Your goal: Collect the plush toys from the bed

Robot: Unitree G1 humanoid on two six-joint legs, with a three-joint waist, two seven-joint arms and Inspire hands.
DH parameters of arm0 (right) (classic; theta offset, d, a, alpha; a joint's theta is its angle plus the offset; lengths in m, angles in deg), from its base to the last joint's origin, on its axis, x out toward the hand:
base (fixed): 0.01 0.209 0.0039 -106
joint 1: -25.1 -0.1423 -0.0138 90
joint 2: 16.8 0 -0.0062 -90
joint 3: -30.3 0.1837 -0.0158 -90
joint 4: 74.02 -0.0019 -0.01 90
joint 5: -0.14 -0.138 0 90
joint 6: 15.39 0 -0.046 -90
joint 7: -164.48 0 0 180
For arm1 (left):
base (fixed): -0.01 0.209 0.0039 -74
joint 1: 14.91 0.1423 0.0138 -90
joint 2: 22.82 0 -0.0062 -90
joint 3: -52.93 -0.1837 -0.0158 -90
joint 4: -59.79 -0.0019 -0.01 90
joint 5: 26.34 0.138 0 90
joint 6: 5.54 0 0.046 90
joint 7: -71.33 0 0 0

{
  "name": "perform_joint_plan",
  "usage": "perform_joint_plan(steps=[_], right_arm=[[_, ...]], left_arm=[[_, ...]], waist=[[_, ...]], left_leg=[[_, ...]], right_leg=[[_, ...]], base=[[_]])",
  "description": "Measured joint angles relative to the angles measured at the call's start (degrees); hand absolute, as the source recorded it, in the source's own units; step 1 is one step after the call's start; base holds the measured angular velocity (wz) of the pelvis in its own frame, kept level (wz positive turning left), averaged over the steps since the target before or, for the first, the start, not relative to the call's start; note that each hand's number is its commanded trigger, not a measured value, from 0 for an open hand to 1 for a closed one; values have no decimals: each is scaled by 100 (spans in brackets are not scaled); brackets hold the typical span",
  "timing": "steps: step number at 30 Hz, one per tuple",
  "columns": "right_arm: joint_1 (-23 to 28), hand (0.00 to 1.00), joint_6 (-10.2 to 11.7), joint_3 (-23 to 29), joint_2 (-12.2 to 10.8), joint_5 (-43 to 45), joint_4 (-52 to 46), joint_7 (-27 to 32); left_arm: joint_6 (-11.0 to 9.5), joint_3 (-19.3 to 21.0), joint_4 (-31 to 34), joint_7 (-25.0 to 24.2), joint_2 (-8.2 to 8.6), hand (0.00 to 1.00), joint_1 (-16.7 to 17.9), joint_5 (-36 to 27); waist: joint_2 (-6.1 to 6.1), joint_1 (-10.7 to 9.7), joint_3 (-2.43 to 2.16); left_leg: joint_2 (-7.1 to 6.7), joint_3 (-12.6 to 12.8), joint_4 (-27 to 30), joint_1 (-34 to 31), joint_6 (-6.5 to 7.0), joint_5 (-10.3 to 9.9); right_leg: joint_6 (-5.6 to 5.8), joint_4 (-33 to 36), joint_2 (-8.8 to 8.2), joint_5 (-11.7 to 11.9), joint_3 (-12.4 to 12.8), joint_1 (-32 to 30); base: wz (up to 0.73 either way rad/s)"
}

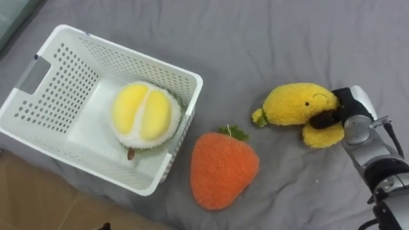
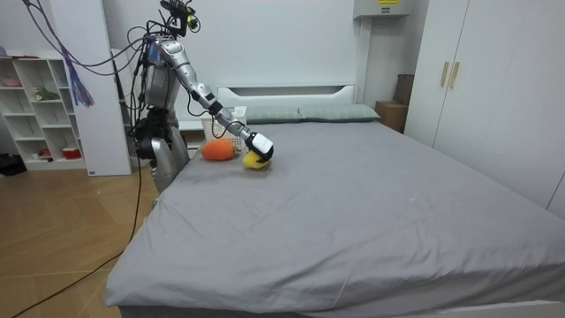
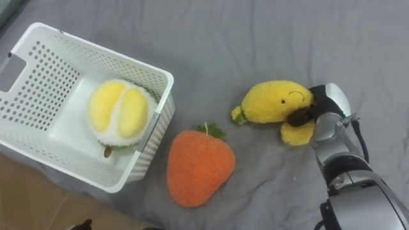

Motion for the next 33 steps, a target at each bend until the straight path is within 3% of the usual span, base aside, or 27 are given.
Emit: perform_joint_plan(steps=[6,9,10,11,12,14,16,19,21,23,29,33], right_arm=[[17,100,48,62,52,258,-786,-149],[226,100,35,60,123,324,-1713,-231],[327,100,40,55,165,319,-2089,-235],[377,100,35,55,185,316,-2245,-243],[482,100,19,56,215,325,-2589,-288],[648,100,8,56,222,463,-3269,-416],[898,100,3,62,243,612,-3946,-537],[1113,100,-114,61,270,604,-4779,-715],[1124,100,-150,61,275,612,-5139,-832],[1124,100,-161,59,259,711,-5463,-899],[1136,100,-225,55,231,822,-6179,-1009],[1143,100,-238,-31,158,1029,-6542,-1197]], left_arm=[[-41,254,57,-11,-45,0,28,275],[-44,443,158,-9,-59,0,247,492],[-37,536,230,-8,-65,0,346,665],[-36,566,267,-8,-66,0,387,760],[-37,641,359,-8,-77,0,490,886],[-55,873,473,-8,-85,0,676,1025],[-53,1124,533,-7,-87,0,892,1309],[21,1236,618,-7,-94,0,1101,1510],[81,1230,634,-7,-93,0,1151,1645],[121,1226,653,-16,-93,0,1249,1785],[363,1231,923,-62,-55,0,1546,2123],[449,1235,1054,-84,-27,0,1594,2396]], waist=[[8,-185,-16],[2,-191,-35],[-5,-202,-84],[1,-223,-103],[-3,-274,-163],[-15,-328,-192],[-36,-385,-271],[-36,-500,-316],[-36,-532,-318],[-41,-543,-348],[-2,-498,-341],[-15,-390,-350]], left_leg=[[-6,7,-19,161,0,0],[-16,68,-53,487,0,0],[-22,60,-70,596,0,0],[-22,59,-82,660,0,0],[-23,62,-105,780,0,0],[-25,70,-248,1055,0,0],[-38,71,-370,1394,0,-1],[-58,32,-471,1670,1,-1],[-71,-2,-478,1753,4,-3],[-95,-62,-469,1856,15,4],[-149,-173,-322,1936,20,3],[-205,-299,-294,1927,47,34]], right_leg=[[1,-17,-48,-1,-62,159],[1,-85,-59,0,-85,465],[2,-106,-61,0,-102,577],[2,-115,-62,0,-107,638],[2,-153,-61,0,-119,775],[3,-265,-46,0,-94,1030],[4,-405,-38,-1,-113,1375],[57,-410,-52,-39,-123,1641],[60,-394,-61,-44,-156,1745],[61,-392,-69,-46,-201,1901],[30,-389,-96,-91,-215,2095],[42,-376,-142,-125,-371,2151]], base=[[0],[-19],[-5],[3],[4],[-4],[-2],[11],[10],[15],[13],[18]])
